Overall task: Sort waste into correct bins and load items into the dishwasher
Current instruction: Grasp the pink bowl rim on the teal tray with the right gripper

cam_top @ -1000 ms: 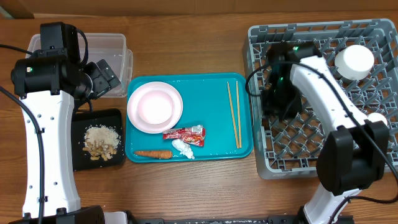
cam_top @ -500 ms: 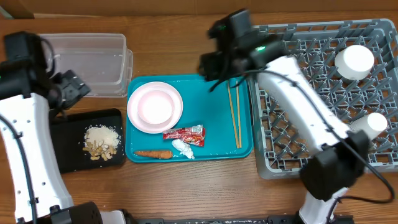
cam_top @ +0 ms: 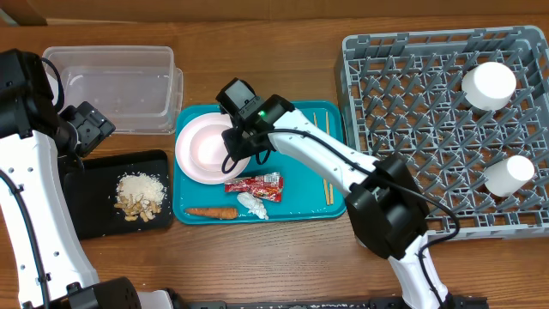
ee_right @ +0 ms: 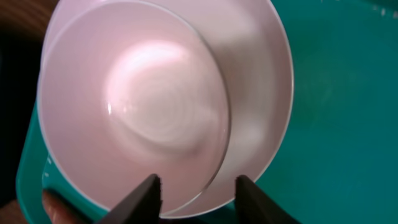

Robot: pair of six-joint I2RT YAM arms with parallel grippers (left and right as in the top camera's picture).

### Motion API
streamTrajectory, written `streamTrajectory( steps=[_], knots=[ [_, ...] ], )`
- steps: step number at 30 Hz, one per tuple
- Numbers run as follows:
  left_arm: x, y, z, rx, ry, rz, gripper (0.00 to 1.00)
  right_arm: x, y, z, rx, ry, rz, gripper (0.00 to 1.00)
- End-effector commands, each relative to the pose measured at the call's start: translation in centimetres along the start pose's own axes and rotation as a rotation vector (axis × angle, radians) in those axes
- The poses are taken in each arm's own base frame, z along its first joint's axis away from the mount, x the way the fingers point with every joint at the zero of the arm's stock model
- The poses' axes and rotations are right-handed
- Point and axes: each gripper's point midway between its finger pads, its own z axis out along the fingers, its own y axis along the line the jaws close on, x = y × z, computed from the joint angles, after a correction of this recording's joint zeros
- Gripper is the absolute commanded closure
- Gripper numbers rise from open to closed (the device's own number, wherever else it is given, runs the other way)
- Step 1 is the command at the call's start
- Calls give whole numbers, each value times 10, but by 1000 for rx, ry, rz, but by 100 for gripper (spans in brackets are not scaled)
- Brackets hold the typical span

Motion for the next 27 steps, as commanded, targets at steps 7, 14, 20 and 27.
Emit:
streamTrajectory(
  steps=[7, 14, 20, 27],
  knots=[
    [0, 0, -5, 8, -2, 18, 0, 7, -23, 29, 94, 28, 71, 86],
    [1, -2, -5, 18, 3, 19, 0, 5, -75, 16, 268, 21, 174, 96],
    [2, -4, -5, 29, 7, 18, 0, 2, -123, -2, 367, 13, 280, 96],
    [2, -4, -5, 29, 7, 18, 0, -32, -152, -83, 348, -141, 318, 96]
  ],
)
